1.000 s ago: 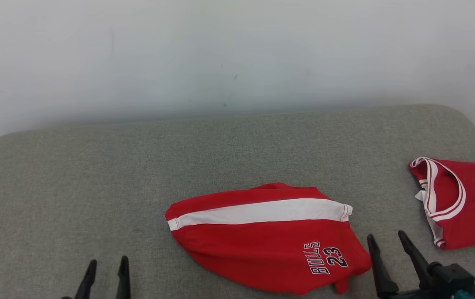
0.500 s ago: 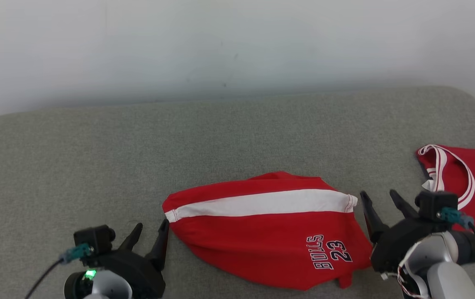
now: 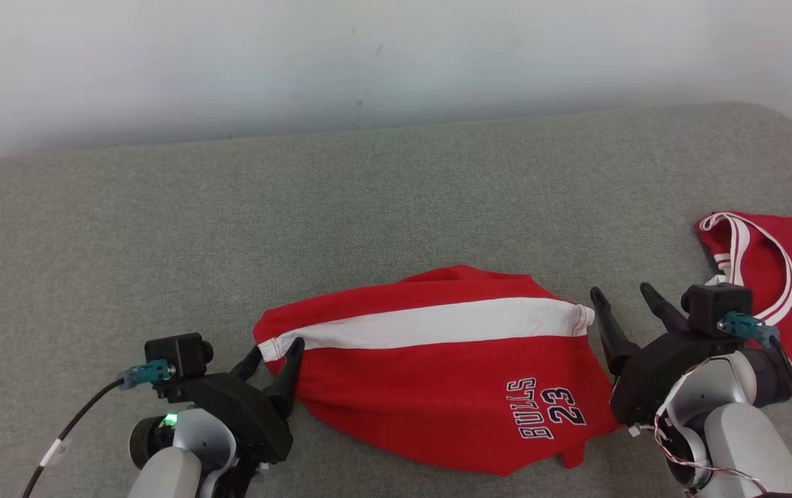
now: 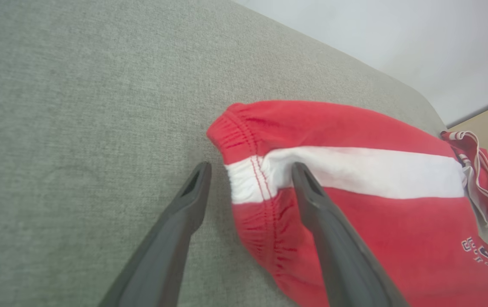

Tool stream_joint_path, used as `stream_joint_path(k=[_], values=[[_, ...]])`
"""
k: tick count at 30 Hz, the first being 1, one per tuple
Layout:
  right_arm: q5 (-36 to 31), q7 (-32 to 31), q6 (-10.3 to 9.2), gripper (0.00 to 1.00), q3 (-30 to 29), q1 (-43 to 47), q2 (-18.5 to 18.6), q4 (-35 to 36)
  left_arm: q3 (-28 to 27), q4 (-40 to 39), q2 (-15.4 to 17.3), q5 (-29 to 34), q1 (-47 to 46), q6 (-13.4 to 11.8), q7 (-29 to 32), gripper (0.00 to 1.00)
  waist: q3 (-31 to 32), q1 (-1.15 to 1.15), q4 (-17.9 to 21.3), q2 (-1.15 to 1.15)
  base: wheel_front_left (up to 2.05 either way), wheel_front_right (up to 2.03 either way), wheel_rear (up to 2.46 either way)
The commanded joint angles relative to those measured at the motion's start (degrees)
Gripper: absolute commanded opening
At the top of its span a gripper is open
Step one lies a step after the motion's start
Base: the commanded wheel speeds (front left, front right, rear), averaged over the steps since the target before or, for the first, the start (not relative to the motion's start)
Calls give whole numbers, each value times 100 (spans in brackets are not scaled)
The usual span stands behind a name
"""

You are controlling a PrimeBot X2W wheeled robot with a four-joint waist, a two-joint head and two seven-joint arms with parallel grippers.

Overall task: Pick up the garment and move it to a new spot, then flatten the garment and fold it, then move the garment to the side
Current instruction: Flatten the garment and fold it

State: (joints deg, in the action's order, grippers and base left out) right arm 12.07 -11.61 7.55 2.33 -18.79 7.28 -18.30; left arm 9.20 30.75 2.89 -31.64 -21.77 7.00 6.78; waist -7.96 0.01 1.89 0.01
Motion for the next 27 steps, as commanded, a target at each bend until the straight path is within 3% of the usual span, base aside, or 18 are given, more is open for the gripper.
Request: stream_joint_path(k=[1,3,5,6,9,11,12,13,27], values=[[40,18,-12,100,16,-24,35,-18,24,5,7,-47,-44,3,-37,43,-18,-1,12,-1,0,0,0],[50,-9,-12,100,24,-21,62,-33,58,-3,7,-75,-25,10,-79,36,-22,-1,13,-1,0,0,0],[51,-29,-12,100,31,-23,89,-26,81,-24,11,-86,17,13,-104,38,-22,-1,7,-1,0,0,0],[50,-30,-12,100,33,-22,99,-18,87,-49,21,-77,38,15,-141,44,-20,-1,3,-1,0,0,0],[62,-44,-12,100,29,-7,131,5,103,-124,49,-88,110,19,-188,45,-11,-1,-13,-1,0,0,0],[60,-57,-12,100,34,11,140,14,117,-160,60,-121,138,22,-177,40,-11,-1,-22,-1,0,0,0],[65,-74,-12,100,47,27,135,21,131,-182,77,-118,142,25,-185,34,-13,-1,-25,-1,0,0,0],[73,-82,-12,100,55,33,131,24,148,-202,88,-124,151,27,-192,0,-17,-1,-27,-1,0,0,0],[737,-1036,-12,100,-44,-141,15,-316,438,-270,82,-82,57,41,-371,0,-240,-1,-125,-1,0,0,0]])
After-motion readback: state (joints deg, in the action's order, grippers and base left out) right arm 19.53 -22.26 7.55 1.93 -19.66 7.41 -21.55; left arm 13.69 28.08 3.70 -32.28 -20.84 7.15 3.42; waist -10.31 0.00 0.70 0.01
